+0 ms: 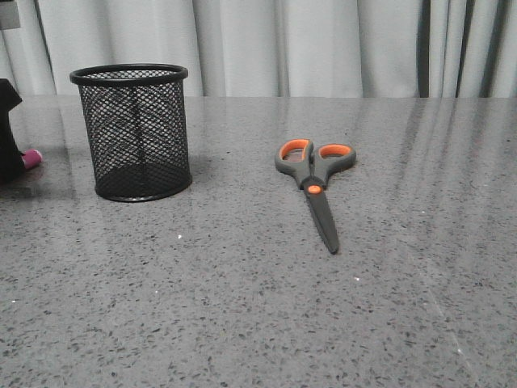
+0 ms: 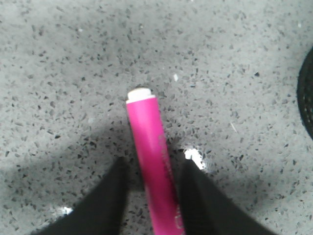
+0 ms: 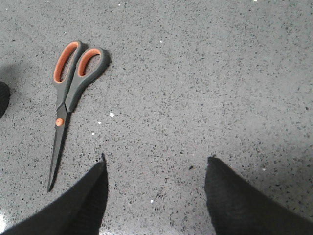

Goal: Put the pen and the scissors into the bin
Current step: 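Close the left gripper on the highlighter and lift it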

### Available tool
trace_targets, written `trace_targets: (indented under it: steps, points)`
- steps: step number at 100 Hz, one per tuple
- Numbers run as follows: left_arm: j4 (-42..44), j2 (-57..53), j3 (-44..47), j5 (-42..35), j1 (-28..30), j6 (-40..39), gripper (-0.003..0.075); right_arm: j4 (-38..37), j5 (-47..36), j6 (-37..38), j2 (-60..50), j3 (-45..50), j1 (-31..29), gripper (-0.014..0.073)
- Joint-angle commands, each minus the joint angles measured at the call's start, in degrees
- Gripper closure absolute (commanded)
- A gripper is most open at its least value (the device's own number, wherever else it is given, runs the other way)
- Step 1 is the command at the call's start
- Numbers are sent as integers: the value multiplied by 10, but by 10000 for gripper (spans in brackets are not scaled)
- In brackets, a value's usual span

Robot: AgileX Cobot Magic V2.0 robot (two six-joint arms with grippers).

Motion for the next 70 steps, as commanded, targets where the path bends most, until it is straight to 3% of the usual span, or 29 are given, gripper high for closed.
trace_targets:
  steps: [1, 38, 59, 70]
  points:
    - [-12, -15, -16, 22, -4, 0, 741, 10, -29, -5, 2, -20, -3, 200]
    - [-45, -146, -16, -25, -4, 19, 742, 10, -25, -6, 2, -20, -3, 200]
    - [-179, -247, -16, -112, -4, 78, 742, 10, -25, -6, 2, -20, -3, 200]
    - [-296, -262, -10, -131, -4, 157, 742, 10, -25, -6, 2, -20, -3, 200]
